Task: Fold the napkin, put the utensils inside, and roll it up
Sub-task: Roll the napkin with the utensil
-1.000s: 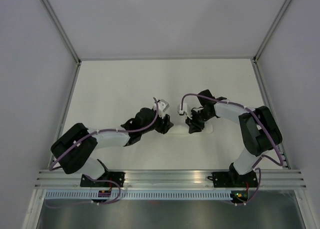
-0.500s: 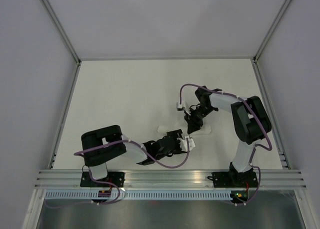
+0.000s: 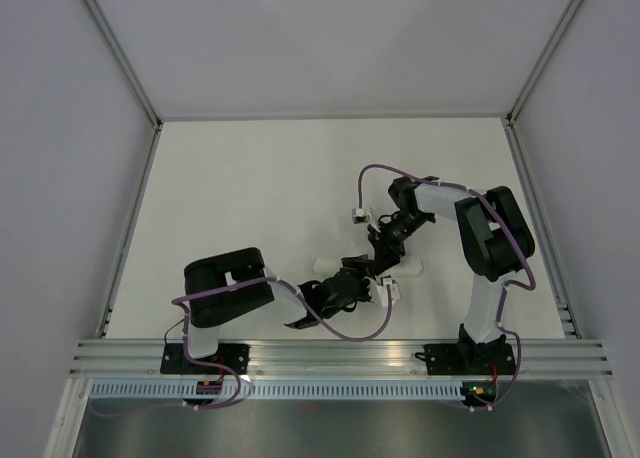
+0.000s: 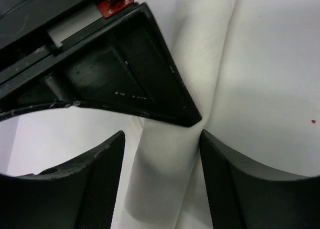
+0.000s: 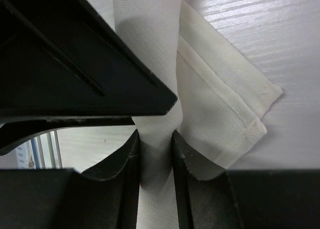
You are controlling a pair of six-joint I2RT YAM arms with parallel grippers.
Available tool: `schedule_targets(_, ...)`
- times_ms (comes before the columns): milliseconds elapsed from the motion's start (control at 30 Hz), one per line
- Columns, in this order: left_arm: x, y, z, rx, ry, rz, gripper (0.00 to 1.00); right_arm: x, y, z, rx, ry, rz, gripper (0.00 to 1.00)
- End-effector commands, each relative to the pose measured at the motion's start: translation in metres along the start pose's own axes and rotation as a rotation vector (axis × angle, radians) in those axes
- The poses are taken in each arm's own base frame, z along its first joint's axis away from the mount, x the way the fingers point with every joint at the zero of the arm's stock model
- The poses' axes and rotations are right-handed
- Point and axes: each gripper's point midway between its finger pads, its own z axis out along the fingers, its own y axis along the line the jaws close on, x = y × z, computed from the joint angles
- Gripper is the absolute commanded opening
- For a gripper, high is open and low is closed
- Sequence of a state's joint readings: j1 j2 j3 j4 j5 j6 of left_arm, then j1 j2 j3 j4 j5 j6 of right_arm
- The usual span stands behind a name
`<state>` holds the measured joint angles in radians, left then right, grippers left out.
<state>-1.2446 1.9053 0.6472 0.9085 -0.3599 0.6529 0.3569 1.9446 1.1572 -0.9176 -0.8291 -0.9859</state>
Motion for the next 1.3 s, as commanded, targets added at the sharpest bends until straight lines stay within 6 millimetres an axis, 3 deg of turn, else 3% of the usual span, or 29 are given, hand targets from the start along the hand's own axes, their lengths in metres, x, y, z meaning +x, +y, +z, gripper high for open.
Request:
schedule_targets(0, 0.005, -0.013, 0.007, 0.081, 0.053, 0.021, 0.65, 0.06, -0.009, 0.017, -0.011, 0.205, 0.027, 0.23)
schedule_targets(67, 0.022, -0.027, 0.005, 0.168, 0.15, -0.009, 0.53, 0.059, -0.009, 0.017, -0.014, 0.205, 0.03, 0.23)
schedule_targets(200, 0.02, -0.033, 0.005, 0.235, 0.17, -0.049, 0.42, 0.057, -0.011, 0.016, -0.007, 0.196, 0.03, 0.24)
schedule_targets(367, 0.023, -0.041, 0.001, 0.302, 0.185, -0.112, 0.24, 0.053, -0.013, 0.014, 0.01, 0.174, 0.038, 0.46)
schedule_targets(467, 0.022, -0.047, -0.003, 0.346, 0.185, -0.14, 0.22, 0.044, -0.013, 0.008, 0.031, 0.143, 0.034, 0.58)
schedule_targets(633, 0.02, -0.05, -0.006, 0.381, 0.181, -0.179, 0.2, 0.02, -0.011, -0.014, 0.073, 0.068, 0.021, 0.65)
schedule_targets(667, 0.02, -0.049, -0.006, 0.385, 0.182, -0.185, 0.2, 0.014, -0.011, -0.019, 0.078, 0.053, 0.018, 0.71)
schedule_targets(1067, 0.016, -0.049, -0.005, 0.495, 0.185, -0.301, 0.2, -0.03, -0.002, -0.091, 0.135, -0.244, 0.015, 0.72)
schedule_targets(1267, 0.018, -0.047, -0.006, 0.603, 0.215, -0.413, 0.2, -0.03, 0.008, -0.122, 0.168, -0.379, -0.022, 0.72)
